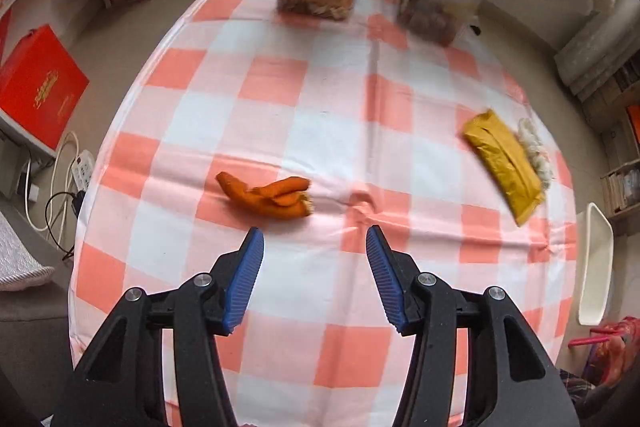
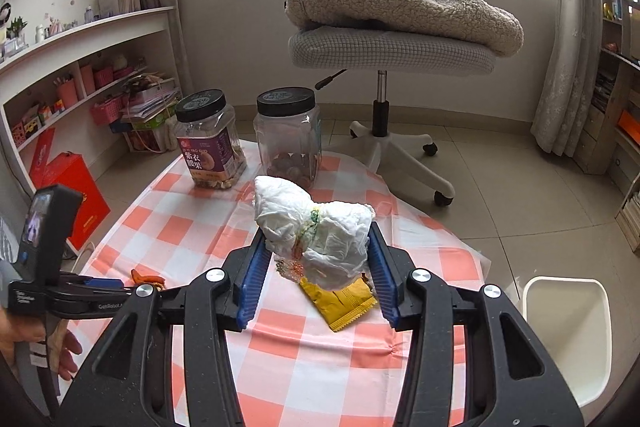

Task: Collect trash
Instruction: 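Carry the tissue to the bin and drop it with the right gripper while the left holds the peel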

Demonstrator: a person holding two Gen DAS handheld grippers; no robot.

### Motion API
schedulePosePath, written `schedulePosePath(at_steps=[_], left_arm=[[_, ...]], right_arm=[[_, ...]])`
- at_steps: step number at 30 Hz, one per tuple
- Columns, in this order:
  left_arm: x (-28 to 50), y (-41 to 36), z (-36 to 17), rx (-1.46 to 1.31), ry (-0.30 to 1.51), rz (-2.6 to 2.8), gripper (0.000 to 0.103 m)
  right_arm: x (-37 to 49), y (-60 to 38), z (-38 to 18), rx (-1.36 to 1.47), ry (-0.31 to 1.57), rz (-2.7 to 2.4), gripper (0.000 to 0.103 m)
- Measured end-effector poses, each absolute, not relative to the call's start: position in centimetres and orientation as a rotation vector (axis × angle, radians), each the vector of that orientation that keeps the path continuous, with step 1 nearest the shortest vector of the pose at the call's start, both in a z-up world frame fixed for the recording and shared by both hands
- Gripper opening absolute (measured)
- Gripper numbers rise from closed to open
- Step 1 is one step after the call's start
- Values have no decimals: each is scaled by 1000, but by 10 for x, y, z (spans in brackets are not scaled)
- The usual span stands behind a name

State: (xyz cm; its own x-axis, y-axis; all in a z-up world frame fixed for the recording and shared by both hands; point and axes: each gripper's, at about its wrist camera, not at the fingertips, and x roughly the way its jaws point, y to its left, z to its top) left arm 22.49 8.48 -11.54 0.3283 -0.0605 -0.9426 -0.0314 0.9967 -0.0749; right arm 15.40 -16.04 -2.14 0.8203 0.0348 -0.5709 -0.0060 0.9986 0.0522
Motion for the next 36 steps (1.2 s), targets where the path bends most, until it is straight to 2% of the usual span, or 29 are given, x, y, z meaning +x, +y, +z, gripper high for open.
schedulePosePath(at_steps=[4, 8, 11, 15, 21, 23, 26, 36], left_arm=[[236, 102, -137, -129, 1259, 26, 53], [241, 125, -150, -408, 1277, 68, 53], [244, 137, -149, -577, 1223, 121, 53], [250, 142, -153, -722, 1196, 211, 53], [254, 120, -157, -592, 1224, 294, 50], [255, 113, -158, -534, 1235, 280, 30], [253, 116, -156, -539, 1222, 221, 20], [240, 139, -102, -485, 1017, 184, 18]], right_arm=[[154, -161, -22, 46, 616, 24, 45], [155, -162, -26, 41, 635, 23, 45], [157, -162, -28, 33, 644, 17, 45], [159, -164, -31, 23, 659, 9, 45], [163, -166, -38, 2, 686, 0, 45], [163, -167, -38, 2, 687, -1, 45], [162, -170, -35, 8, 677, -1, 45], [160, -167, -27, 25, 644, 6, 45]])
